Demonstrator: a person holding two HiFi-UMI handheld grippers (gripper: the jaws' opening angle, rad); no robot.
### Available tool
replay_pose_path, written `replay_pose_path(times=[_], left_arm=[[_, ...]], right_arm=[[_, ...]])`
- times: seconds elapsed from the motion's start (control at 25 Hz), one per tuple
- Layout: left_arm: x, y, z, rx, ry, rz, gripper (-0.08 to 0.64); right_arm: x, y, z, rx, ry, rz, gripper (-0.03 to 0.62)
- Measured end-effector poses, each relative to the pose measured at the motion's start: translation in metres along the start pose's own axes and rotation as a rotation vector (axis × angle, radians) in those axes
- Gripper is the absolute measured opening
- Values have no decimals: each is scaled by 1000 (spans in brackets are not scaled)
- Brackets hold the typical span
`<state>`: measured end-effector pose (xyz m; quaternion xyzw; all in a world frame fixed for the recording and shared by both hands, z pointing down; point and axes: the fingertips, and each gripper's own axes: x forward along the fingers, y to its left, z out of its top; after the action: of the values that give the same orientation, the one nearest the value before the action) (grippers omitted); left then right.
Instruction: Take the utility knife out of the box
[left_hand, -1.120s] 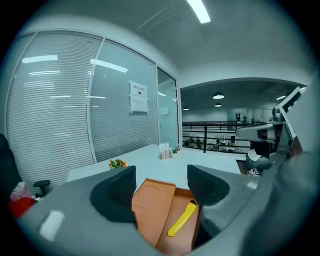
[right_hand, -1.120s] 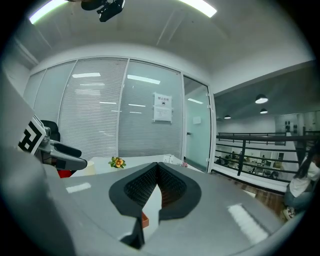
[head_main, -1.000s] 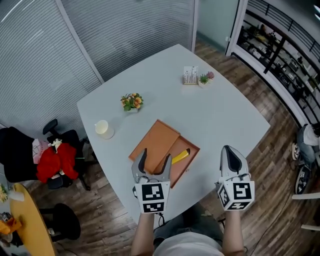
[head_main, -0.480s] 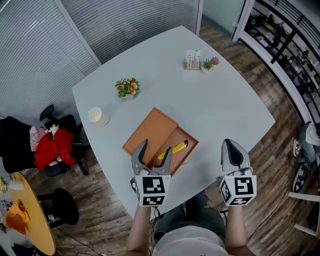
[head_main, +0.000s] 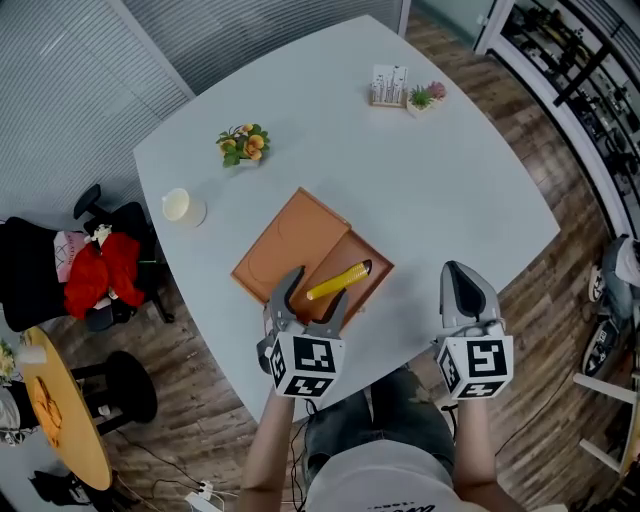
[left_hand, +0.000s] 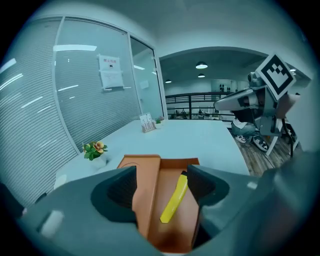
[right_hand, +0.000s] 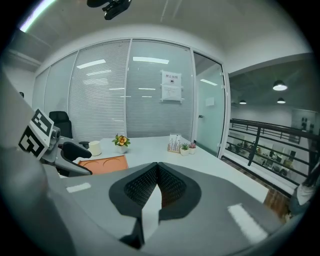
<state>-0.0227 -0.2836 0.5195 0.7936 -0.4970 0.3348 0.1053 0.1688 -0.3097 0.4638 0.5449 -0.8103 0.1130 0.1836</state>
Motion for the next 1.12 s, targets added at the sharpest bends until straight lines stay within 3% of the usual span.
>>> replay_pose_path(times=[0.52,1.12], left_arm=[[40,-32,-32,152,165,-131,299],[79,-55,-65,232,313,-242,294]], right_arm=[[6,-10,-32,24,68,12,25],[12,-19,-52,54,116,7,25]])
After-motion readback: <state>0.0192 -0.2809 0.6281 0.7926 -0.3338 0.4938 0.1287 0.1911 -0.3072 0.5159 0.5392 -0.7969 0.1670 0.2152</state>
